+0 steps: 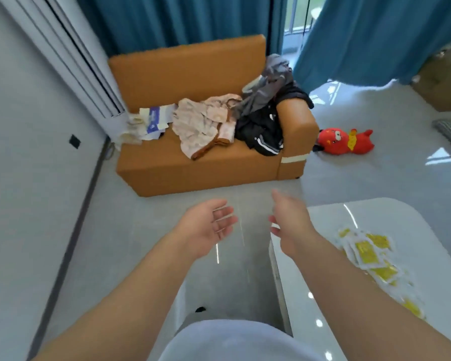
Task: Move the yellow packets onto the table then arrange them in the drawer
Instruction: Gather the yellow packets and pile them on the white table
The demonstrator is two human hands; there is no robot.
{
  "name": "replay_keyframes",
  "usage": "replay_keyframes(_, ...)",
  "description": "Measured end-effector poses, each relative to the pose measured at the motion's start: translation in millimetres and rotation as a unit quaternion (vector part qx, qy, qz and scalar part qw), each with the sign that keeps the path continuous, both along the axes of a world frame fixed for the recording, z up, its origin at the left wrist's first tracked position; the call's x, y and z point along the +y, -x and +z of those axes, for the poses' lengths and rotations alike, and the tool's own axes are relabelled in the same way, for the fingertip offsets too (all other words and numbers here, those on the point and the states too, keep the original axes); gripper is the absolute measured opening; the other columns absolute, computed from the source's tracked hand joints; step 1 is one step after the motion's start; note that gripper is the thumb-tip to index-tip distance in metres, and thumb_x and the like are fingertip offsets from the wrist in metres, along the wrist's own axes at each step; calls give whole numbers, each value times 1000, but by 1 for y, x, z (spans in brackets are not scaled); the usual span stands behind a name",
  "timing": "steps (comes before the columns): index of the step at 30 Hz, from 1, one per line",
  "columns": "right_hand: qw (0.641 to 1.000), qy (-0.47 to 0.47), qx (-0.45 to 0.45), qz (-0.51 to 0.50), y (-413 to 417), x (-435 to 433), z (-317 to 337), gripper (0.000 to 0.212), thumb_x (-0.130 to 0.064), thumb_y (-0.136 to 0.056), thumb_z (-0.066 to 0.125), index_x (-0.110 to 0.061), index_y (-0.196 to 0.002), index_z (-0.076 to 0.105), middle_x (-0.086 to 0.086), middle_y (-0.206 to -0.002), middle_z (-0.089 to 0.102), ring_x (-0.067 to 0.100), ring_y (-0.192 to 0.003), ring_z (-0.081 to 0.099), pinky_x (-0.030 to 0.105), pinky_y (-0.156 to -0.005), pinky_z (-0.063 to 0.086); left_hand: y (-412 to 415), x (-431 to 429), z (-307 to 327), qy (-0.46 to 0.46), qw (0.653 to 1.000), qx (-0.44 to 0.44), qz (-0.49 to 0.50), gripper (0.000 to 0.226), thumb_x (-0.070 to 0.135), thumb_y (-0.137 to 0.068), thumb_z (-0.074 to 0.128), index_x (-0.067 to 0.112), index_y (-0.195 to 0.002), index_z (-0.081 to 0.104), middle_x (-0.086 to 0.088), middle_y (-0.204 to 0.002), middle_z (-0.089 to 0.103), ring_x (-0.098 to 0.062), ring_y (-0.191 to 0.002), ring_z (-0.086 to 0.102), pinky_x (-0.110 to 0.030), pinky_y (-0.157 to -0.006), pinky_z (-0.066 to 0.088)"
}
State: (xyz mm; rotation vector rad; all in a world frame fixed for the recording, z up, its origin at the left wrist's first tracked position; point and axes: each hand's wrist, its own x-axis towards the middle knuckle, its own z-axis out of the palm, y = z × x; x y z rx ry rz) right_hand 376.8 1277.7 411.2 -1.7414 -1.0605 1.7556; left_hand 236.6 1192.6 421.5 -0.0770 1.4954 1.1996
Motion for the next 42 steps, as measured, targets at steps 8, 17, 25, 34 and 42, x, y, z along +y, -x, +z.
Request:
replay_keyframes(8,974,-14,-10,225,181,-149,1,39,-30,-103,52,5,-120,53,2,-77,45,25,-83,48,36,-74,40,139,-218,-15,-1,960,-46,275,8,16,-99,56,14,-94,60,-2,-86,64,-17,-75,64,-27,-64,46)
replay_keyframes(17,879,49,-59,471,354,-378,-41,22,-36,-103,51,-15,-107,56,3,-90,53,19,-81,55,39,-78,48,225,-479,-50,55,864,-71,496,7,15,-97,60,10,-102,62,-4,-84,66,-16,-64,66,-25,-53,48)
replay_keyframes(25,767,60,-111,629,446,-536,-59,21,-34,-104,50,-13,-101,55,5,-95,55,22,-94,58,43,-91,53,240,-649,-75,56,710,-111,694,7,13,-98,58,8,-102,62,-7,-83,66,-20,-70,65,-30,-60,47)
replay_keyframes(34,619,75,-148,768,556,-694,-92,20,-24,-102,49,-17,-83,51,5,-85,51,23,-88,52,37,-80,49,268,-755,-88,86,558,-141,813,3,12,-98,60,9,-99,61,-8,-91,64,-22,-75,65,-31,-62,49)
replay_keyframes(42,532,71,-197,820,613,-816,-133,14,-29,-100,55,-18,-92,56,3,-87,53,20,-79,53,31,-66,46,300,-837,-124,81,442,-175,876,10,16,-100,58,10,-107,63,-8,-103,65,-23,-85,67,-31,-67,50)
